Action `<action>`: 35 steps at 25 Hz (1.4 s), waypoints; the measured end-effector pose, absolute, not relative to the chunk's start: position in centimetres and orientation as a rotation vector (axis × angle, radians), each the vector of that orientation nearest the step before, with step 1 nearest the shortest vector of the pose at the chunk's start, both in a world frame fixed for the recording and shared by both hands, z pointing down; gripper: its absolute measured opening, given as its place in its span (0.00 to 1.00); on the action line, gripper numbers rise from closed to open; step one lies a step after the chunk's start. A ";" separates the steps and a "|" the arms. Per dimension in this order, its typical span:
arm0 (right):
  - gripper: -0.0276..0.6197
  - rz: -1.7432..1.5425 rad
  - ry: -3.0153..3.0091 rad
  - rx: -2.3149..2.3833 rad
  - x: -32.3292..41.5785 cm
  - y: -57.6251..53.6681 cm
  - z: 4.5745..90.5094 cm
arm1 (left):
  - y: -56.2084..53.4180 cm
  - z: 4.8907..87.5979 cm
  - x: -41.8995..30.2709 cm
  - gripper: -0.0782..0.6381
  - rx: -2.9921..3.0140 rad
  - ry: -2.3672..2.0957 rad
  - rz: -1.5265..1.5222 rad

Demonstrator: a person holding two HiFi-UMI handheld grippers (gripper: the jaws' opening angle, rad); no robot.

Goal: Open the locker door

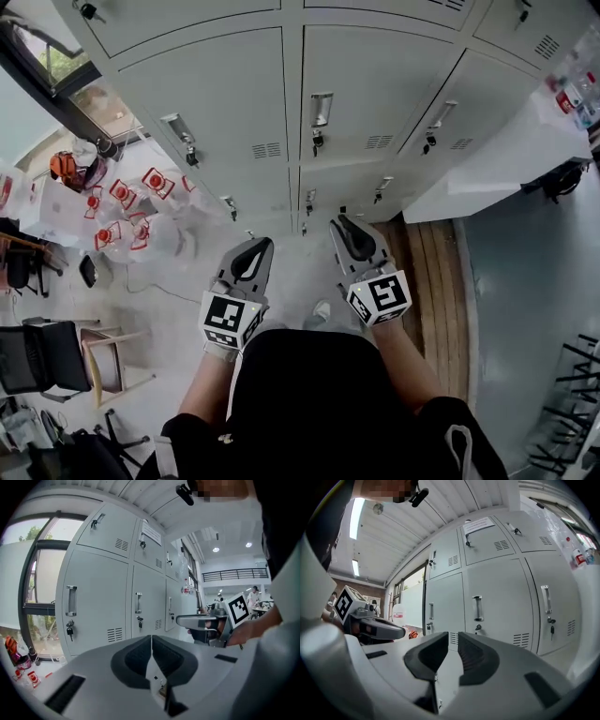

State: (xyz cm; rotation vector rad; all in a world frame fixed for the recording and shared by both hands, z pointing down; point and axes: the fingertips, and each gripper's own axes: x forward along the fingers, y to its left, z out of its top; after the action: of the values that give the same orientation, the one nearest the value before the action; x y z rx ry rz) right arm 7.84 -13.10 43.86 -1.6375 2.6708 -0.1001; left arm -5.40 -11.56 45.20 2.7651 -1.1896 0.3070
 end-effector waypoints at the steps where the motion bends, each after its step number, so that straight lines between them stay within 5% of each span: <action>1: 0.14 -0.095 2.677 -1.619 8.3 -13.9 43.7 | -11.9 45.3 -5.3 0.14 2.750 -1.216 0.316; 35: 0.31 0.011 2.649 -1.677 5.8 -35.1 38.6 | -21.8 43.3 -13.9 0.14 2.661 -1.481 0.258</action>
State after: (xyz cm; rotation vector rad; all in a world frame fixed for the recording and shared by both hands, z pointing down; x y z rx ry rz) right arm 5.81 -35.14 38.59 -1.6772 2.6490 0.0113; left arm -13.89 -21.79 43.28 2.6610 -1.4807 0.2579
